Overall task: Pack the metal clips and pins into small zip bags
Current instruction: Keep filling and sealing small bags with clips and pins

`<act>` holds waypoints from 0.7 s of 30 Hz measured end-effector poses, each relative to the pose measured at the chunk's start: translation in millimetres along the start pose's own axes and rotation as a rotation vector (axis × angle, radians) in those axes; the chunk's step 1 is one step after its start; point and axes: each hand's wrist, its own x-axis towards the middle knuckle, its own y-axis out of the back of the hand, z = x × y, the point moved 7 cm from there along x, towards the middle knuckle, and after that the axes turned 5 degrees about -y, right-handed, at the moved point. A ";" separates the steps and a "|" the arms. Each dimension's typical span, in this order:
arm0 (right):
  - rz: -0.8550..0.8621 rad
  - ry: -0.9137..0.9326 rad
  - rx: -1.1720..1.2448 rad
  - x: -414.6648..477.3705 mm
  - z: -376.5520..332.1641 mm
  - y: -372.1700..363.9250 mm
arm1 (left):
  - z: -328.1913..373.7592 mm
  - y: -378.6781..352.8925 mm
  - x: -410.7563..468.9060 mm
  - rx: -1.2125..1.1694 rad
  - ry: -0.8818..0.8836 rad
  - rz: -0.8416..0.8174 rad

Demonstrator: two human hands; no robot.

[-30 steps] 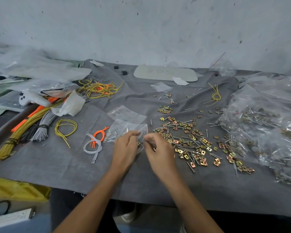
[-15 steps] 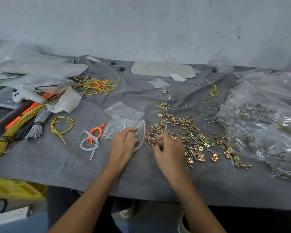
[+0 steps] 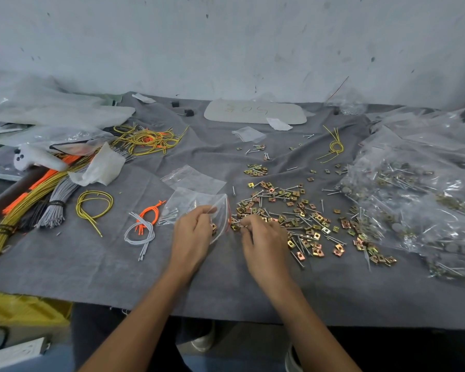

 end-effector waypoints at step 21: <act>0.093 -0.078 0.209 3.6 8.0 8.3 | 2.8 -3.4 -2.8 0.085 -0.044 -0.041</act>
